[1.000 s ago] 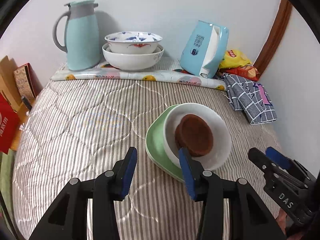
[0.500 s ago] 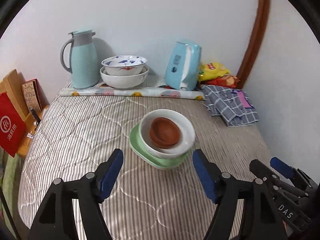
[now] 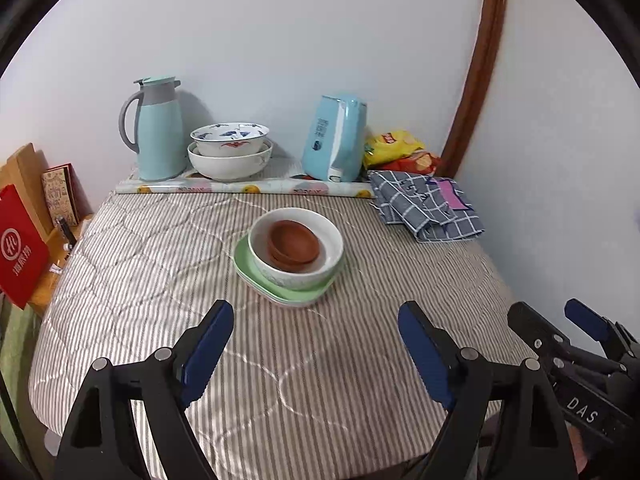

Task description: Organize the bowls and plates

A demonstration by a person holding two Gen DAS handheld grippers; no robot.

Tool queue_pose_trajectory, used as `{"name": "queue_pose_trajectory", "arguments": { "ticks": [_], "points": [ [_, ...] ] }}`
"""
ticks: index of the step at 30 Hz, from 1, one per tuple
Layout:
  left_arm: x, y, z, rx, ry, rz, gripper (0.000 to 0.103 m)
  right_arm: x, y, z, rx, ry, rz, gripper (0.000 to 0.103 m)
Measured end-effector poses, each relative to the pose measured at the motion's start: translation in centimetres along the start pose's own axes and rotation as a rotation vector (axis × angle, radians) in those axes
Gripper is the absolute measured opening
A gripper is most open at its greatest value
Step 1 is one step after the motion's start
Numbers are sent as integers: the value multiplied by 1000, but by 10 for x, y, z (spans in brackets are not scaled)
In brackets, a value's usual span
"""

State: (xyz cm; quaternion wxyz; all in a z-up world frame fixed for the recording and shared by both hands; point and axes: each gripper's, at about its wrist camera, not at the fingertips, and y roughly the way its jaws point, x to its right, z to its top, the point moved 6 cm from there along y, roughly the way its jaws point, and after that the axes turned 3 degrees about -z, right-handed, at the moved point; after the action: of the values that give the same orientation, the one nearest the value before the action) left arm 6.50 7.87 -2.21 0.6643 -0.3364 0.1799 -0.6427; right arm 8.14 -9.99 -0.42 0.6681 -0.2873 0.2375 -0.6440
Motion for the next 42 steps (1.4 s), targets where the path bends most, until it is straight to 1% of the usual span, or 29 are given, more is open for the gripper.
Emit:
{"name": "queue_pose_trajectory", "arguments": {
  "ticks": [10, 15, 42],
  "points": [
    [3, -13, -8, -7, 8, 16, 84, 9, -15, -9, 12, 11, -10, 96],
    [5, -18, -8, 0, 2, 7, 84, 7, -19, -10, 16, -1, -13, 96],
    [8, -24, -7, 7, 0, 1, 84, 7, -24, -11, 21, -2, -11, 96]
  ]
}}
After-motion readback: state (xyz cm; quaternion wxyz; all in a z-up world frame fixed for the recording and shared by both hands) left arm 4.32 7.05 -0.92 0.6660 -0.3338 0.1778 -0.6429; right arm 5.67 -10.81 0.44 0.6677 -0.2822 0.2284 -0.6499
